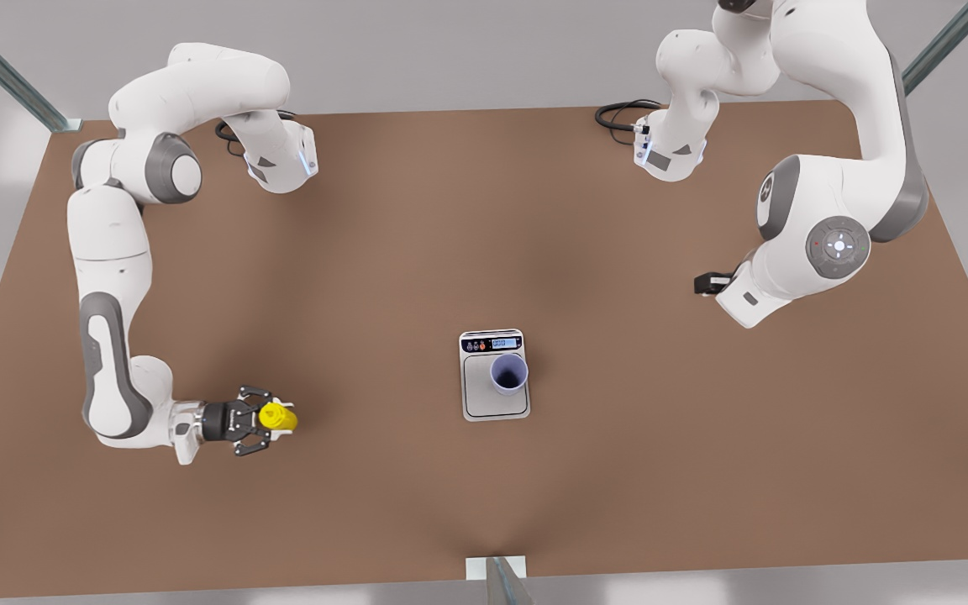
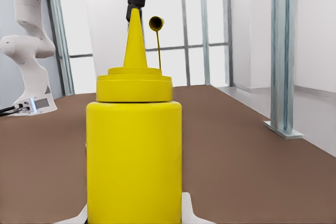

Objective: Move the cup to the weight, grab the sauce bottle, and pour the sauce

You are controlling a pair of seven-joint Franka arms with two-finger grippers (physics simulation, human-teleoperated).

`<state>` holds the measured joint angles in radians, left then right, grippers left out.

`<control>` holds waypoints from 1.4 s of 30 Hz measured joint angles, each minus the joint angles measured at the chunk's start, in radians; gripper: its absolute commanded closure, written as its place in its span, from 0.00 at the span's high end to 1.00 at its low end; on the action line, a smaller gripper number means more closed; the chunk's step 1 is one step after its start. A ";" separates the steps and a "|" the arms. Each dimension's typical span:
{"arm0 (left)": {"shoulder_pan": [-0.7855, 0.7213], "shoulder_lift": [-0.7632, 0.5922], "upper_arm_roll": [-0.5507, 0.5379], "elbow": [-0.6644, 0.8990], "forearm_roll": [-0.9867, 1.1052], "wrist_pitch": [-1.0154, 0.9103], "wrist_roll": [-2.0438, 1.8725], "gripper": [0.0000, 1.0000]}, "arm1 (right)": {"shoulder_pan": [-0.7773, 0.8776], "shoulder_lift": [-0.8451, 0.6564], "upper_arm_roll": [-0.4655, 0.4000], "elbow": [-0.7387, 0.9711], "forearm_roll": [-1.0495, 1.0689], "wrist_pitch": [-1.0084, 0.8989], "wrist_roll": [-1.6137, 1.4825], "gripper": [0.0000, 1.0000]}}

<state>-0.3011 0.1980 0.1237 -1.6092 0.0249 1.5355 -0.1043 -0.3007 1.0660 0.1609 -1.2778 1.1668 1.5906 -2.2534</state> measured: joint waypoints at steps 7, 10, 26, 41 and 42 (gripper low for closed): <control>-0.001 0.005 -0.001 -0.002 0.006 -0.011 0.000 1.00 | 0.002 0.028 0.000 0.003 0.014 0.003 -0.022 0.62; -0.001 0.005 -0.001 -0.002 0.007 -0.025 -0.004 1.00 | 0.003 0.039 0.000 0.006 0.034 0.004 -0.072 0.62; -0.101 0.015 0.000 0.000 0.071 -0.043 -0.149 1.00 | 0.004 0.063 0.000 0.009 0.033 0.009 -0.146 0.69; -0.109 0.014 -0.001 0.000 0.076 -0.049 -0.150 1.00 | 0.002 0.066 0.000 0.006 0.039 0.016 -0.136 1.00; -0.108 0.014 -0.001 0.000 0.076 -0.049 -0.150 1.00 | 0.002 0.066 0.000 0.006 0.039 0.016 -0.135 1.00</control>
<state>-0.4096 0.2118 0.1227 -1.6093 0.1010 1.4864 -0.2545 -0.2991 1.1322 0.1610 -1.2717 1.2057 1.6061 -2.3884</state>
